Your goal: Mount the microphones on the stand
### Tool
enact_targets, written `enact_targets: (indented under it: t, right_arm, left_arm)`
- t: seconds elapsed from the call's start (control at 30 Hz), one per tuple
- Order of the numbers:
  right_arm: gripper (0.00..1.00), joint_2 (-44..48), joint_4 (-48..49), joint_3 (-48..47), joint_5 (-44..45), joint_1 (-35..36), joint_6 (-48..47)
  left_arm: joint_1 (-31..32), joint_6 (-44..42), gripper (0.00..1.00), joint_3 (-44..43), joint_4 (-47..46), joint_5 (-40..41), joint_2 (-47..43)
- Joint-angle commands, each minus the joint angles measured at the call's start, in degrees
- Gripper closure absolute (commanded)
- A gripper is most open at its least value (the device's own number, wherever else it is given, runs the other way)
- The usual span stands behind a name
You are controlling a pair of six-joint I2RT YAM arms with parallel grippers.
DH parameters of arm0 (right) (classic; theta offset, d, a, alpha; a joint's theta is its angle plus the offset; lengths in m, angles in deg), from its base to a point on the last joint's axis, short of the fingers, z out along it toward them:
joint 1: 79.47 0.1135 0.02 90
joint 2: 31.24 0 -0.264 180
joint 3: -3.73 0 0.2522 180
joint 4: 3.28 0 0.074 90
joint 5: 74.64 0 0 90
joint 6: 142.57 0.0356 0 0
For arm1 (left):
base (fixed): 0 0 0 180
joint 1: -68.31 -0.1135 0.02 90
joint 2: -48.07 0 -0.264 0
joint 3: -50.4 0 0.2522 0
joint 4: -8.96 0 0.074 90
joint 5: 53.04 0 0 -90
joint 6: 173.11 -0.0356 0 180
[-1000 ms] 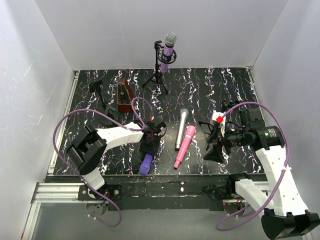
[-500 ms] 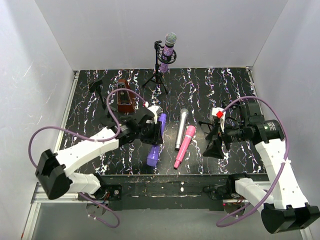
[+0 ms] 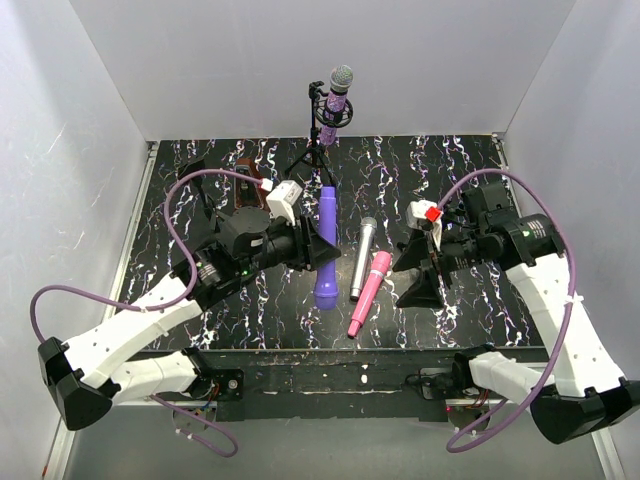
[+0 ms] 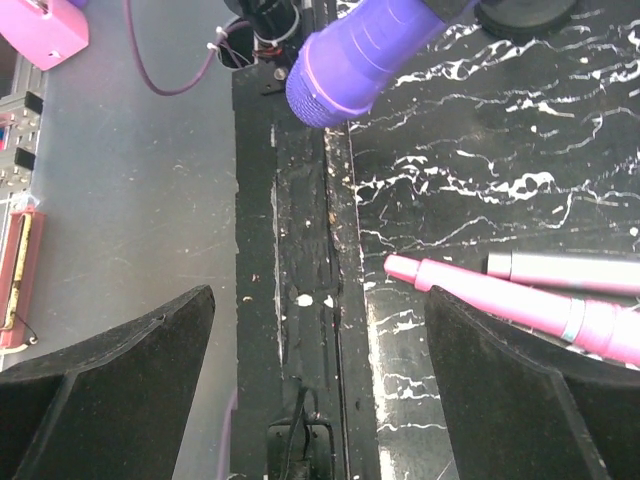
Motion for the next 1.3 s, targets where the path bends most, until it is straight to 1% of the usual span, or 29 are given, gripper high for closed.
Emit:
enact_targets:
  t: [0.0,0.2,0.5,0.73,0.77,1.07,1.27]
  right_arm:
    - [0.08,-1.21,-1.52,-4.77,-3.03,2.28,0.73]
    - [0.08,-3.05,-0.12,-7.58,-3.56,4.22,2.75]
    - [0.08,-5.51,7.09,-10.04,-3.82,5.45,10.57]
    - [0.08,-6.83,10.34,-9.78,-3.65,6.33,14.27]
    - [0.08,-7.09,10.69,-9.78,-3.47,6.41,14.7]
    - [0.08,-8.33,13.51,-8.99,-3.65,7.29,17.61]
    - [0.08,-9.91,15.96,-9.43,-4.26,7.56,20.06]
  left_arm:
    - [0.21,3.0,1.0,0.05,-7.26,-1.79,-2.37]
    - [0.12,5.46,1.0,2.69,-12.8,-2.32,-3.51]
    - [0.21,7.05,1.0,5.24,-17.99,-3.11,-2.99]
    - [0.21,7.13,1.0,6.73,-18.78,-3.81,-2.55]
    - [0.12,7.13,1.0,6.99,-20.79,-3.98,-2.55]
    - [0.21,8.01,1.0,8.22,-25.99,-6.27,-0.62]
    - [0.21,9.68,1.0,9.72,-31.34,-7.59,1.14]
